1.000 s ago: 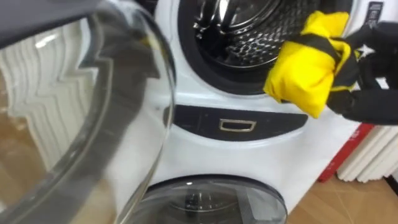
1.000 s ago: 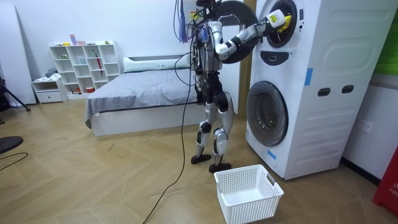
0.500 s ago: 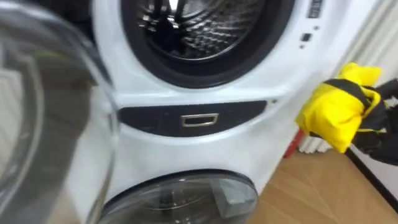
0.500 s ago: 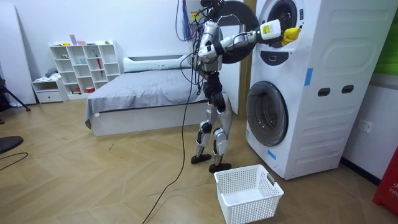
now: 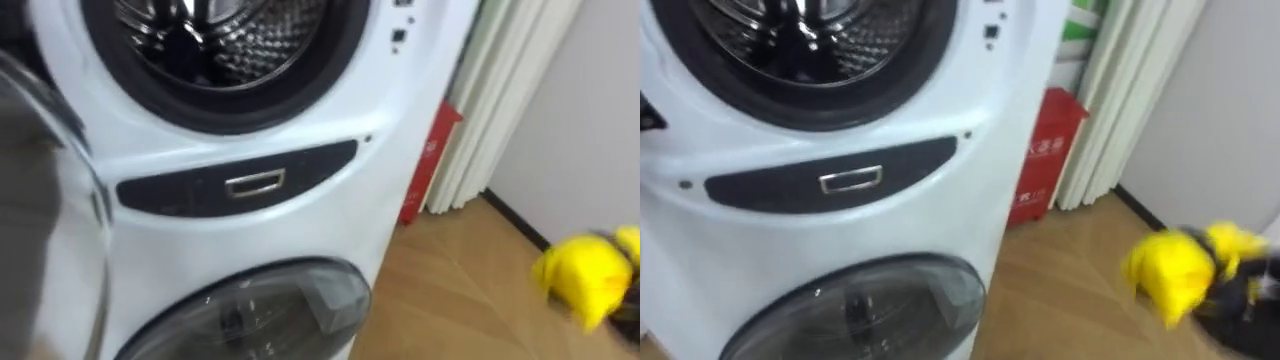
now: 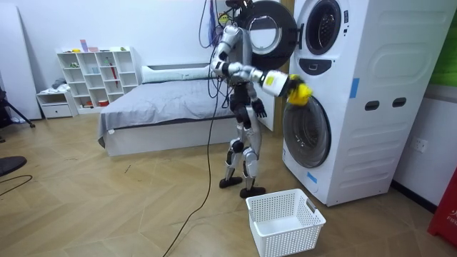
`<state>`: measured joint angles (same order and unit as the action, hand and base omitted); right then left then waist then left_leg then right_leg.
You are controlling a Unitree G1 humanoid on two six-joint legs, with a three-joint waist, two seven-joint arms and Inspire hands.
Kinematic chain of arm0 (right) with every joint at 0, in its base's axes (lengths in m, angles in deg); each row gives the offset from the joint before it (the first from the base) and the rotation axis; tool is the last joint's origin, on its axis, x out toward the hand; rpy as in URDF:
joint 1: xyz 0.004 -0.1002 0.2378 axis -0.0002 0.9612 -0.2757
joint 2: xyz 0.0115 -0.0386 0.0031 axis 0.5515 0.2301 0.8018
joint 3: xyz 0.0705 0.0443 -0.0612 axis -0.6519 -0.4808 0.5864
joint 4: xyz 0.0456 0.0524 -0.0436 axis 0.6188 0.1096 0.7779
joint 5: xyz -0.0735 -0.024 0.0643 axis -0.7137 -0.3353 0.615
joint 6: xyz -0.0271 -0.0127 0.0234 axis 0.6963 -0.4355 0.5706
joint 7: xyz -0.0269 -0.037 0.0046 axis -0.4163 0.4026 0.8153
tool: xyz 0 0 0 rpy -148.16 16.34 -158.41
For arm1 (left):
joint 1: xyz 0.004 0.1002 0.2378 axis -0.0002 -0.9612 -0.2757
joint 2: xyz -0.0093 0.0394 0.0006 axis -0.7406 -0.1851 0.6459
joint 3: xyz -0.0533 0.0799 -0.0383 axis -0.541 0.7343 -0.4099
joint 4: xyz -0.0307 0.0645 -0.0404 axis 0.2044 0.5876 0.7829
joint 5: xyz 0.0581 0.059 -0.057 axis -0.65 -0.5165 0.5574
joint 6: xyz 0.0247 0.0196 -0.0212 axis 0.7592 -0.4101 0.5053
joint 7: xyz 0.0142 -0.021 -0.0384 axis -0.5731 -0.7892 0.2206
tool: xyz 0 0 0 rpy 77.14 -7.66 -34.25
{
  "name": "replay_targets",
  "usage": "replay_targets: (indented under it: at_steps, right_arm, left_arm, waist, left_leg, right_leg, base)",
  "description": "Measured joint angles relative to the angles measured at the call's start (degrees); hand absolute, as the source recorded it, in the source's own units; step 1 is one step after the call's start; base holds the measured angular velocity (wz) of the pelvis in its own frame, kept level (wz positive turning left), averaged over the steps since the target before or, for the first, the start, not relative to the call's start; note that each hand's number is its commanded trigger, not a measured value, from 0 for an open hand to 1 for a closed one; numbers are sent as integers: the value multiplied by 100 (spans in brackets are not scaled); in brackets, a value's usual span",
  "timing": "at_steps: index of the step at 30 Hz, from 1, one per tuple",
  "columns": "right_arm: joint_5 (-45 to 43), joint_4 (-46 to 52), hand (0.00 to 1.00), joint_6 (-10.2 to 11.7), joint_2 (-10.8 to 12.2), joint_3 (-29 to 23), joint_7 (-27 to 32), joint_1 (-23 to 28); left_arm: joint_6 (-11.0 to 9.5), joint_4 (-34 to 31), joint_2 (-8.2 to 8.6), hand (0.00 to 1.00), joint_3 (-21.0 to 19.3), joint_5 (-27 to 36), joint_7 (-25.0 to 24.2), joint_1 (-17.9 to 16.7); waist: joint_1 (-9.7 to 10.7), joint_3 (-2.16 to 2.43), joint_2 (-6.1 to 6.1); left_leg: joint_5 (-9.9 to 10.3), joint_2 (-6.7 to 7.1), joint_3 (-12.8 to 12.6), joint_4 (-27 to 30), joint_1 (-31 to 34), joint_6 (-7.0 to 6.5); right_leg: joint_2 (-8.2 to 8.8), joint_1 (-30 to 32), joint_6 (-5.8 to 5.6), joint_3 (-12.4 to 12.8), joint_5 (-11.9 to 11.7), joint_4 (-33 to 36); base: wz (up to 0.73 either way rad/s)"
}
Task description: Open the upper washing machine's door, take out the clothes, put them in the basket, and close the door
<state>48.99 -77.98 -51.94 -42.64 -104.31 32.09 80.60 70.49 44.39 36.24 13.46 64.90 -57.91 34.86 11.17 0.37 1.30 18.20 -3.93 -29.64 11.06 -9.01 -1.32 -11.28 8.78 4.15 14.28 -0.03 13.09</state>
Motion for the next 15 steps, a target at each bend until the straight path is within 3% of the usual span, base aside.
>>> replay_targets:
  at_steps: [4,6,10,13,15]
  right_arm:
    - [-168,-1028,100,8,25,479,-2,-292]
    - [-235,-1789,100,31,28,594,66,-642]
    - [-235,-2694,100,67,30,769,304,-1085]
    - [-89,-3276,100,423,36,872,534,-1435]
    - [5,-3656,100,576,32,973,731,-1678]
  left_arm:
    - [-1,-14,40,0,280,-8,-141,264]
    - [-8,-73,67,0,456,23,-241,277]
    - [-29,-24,132,0,545,17,-359,292]
    - [-142,-24,250,0,572,129,-450,295]
    - [-160,24,338,0,672,317,-454,290]
  waist:
    - [-32,9,-218]
    - [71,1,-430]
    - [129,2,-573]
    - [207,-41,-686]
    - [266,-23,-846]
  left_leg:
    - [17,50,-304,51,201,-35]
    - [20,79,-388,80,304,-54]
    - [6,149,-476,91,523,-99]
    - [13,113,-493,238,811,-105]
    - [8,77,-540,272,944,-112]
  right_leg:
    - [42,324,-5,-65,-85,96]
    - [42,439,-31,1,-117,108]
    - [23,703,-104,150,-95,252]
    - [36,852,-112,196,-226,91]
    - [48,915,-97,197,-328,-40]
  base:
    - [-45]
    - [-24]
    - [-20]
    - [-3]
    - [0]
